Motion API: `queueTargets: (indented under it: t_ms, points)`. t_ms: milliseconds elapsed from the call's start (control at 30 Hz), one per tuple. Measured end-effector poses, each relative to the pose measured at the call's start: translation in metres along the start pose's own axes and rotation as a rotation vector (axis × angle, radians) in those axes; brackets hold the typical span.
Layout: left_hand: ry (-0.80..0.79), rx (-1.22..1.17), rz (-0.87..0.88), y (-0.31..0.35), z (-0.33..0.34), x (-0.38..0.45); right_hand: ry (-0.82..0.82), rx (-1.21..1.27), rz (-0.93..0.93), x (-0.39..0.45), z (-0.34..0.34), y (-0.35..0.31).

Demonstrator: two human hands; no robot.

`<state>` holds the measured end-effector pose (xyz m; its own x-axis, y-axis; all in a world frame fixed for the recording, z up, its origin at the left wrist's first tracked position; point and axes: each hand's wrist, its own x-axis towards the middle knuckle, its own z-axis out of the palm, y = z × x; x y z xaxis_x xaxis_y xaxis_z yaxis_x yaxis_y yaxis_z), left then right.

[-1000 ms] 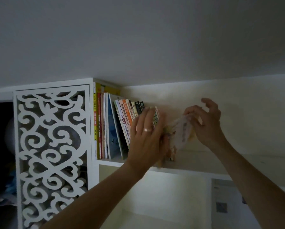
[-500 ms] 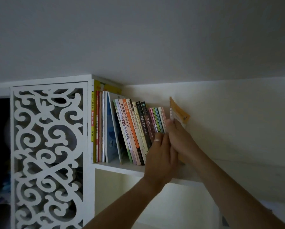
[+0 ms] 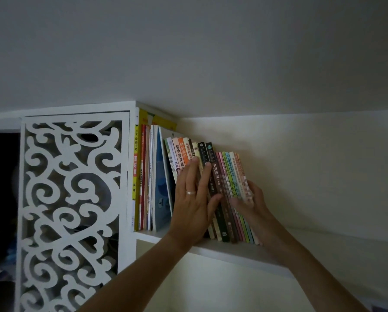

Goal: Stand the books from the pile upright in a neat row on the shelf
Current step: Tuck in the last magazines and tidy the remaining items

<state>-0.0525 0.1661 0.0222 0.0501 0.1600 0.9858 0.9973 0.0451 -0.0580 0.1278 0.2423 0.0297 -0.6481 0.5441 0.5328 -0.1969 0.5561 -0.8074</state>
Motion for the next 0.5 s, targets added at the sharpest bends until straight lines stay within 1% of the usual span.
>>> queueTargets:
  t_ms: [100,267,333,500]
  points:
    - [-0.022,0.037,0.07,-0.014,-0.006,0.002,-0.013,-0.089,-0.063,0.0,0.005,0.003]
    - [-0.069,0.079,0.175,-0.047,-0.019,0.004,0.06,-0.076,-0.104,0.014,0.044,-0.009]
    - [-0.061,0.073,0.176,-0.047,-0.019,0.003,0.084,-0.085,-0.122,0.016,0.048,-0.005]
    - [-0.079,0.049,0.142,-0.044,-0.018,0.004,0.068,-0.102,-0.125,0.021,0.041,0.007]
